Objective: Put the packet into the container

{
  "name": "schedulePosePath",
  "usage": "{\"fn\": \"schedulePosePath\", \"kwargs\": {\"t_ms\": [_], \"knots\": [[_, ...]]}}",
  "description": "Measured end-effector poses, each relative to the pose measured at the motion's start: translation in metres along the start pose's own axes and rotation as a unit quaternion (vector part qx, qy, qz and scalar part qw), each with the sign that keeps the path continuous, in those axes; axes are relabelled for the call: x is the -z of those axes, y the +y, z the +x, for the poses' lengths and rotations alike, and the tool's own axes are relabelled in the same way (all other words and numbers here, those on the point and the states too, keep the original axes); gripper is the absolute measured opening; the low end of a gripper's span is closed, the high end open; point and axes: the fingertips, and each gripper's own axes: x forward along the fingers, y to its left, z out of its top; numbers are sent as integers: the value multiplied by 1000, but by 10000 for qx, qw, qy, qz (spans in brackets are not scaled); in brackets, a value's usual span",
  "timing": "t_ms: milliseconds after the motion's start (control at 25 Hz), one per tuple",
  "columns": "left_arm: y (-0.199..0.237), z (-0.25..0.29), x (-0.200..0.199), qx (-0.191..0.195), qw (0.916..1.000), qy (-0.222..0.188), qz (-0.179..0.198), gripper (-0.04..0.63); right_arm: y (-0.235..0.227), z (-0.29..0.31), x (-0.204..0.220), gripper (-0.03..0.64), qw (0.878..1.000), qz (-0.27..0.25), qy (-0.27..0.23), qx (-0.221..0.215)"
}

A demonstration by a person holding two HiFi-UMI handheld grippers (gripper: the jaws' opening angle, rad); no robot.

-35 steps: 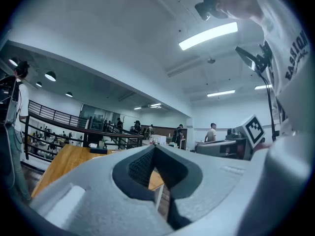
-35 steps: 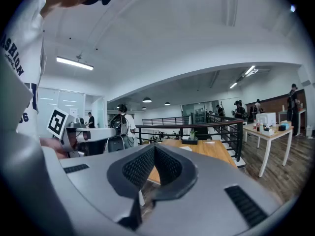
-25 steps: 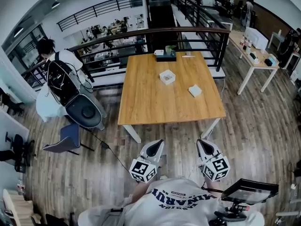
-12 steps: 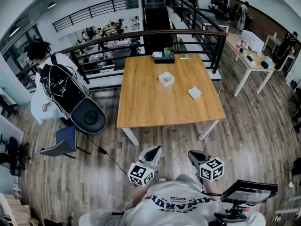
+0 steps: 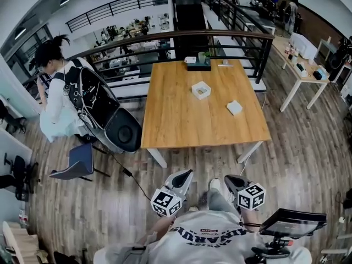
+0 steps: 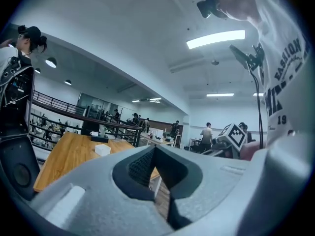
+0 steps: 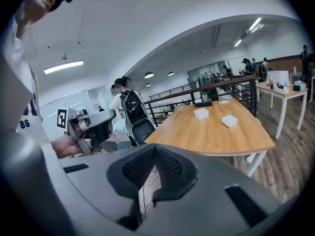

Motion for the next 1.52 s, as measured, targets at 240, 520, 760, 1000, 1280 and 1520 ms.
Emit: {"fn": "schedulePosePath", "kwargs": {"t_ms": [240,520,760,1000,1280,1520], "knots": [[22,40,-10,-149,9999,24,26,5,-48,24,-22,8,10000,39,-3,-25],[59,104,-36,-395,9991,-103,126,5,-127,53,-57,8,9999,72,-123,60],[89,154,-56,-560,9982,-109,173,3,-181,88,-91,8,9998,90,-144,-40],[117,202,-64,-724,9971,-115,199,5,-219,119,-120,8,9994,53,-231,-235],[123,262,-64,-772,9961,21,433,5,-271,135,-134,8,9992,159,-201,-299],[124,305,-58,-719,9974,5,-106,5,-308,150,-141,8,9989,105,-63,-460]]}}
